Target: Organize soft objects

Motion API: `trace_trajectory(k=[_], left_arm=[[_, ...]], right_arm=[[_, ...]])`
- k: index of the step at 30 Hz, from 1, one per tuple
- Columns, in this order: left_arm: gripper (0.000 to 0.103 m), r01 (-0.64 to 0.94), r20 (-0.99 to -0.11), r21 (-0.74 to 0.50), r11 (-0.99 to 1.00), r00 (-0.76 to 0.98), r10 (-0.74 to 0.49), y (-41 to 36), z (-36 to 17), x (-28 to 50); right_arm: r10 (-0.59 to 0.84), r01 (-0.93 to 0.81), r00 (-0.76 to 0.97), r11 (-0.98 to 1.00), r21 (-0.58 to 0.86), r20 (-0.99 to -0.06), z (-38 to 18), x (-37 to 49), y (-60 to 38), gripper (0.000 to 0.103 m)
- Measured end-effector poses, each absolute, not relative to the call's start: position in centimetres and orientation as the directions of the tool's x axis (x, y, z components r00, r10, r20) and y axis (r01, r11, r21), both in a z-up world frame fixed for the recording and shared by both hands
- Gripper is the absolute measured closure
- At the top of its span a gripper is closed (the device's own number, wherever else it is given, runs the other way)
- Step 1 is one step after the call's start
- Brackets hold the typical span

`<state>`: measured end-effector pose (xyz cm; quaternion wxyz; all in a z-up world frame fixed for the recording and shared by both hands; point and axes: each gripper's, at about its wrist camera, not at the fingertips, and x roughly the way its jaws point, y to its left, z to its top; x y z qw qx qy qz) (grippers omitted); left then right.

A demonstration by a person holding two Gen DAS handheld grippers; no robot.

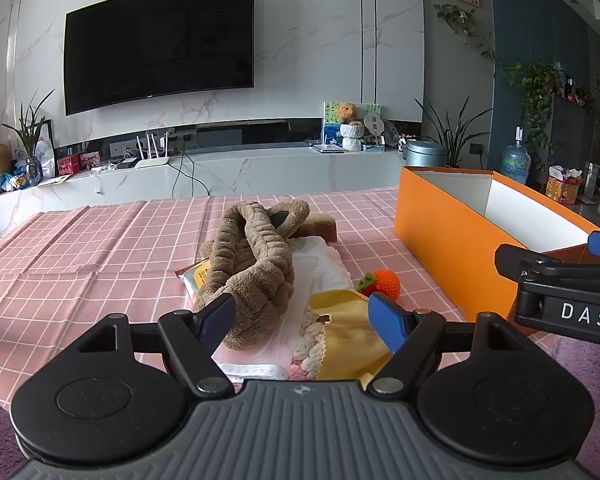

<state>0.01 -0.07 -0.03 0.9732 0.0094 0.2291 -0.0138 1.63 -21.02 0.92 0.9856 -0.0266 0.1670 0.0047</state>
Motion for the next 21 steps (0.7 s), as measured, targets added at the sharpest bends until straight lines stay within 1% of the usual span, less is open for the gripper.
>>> trace_trajectory(k=[21], left_arm=[[0.014,0.036,-0.445,0.013,0.999,0.895,-0.027,-0.15,0.05,-0.04]], right_arm=[[0.003,-0.024,0.94,0.998,-0.055,-0.341,0.79,1.63,-20.94,0.002]])
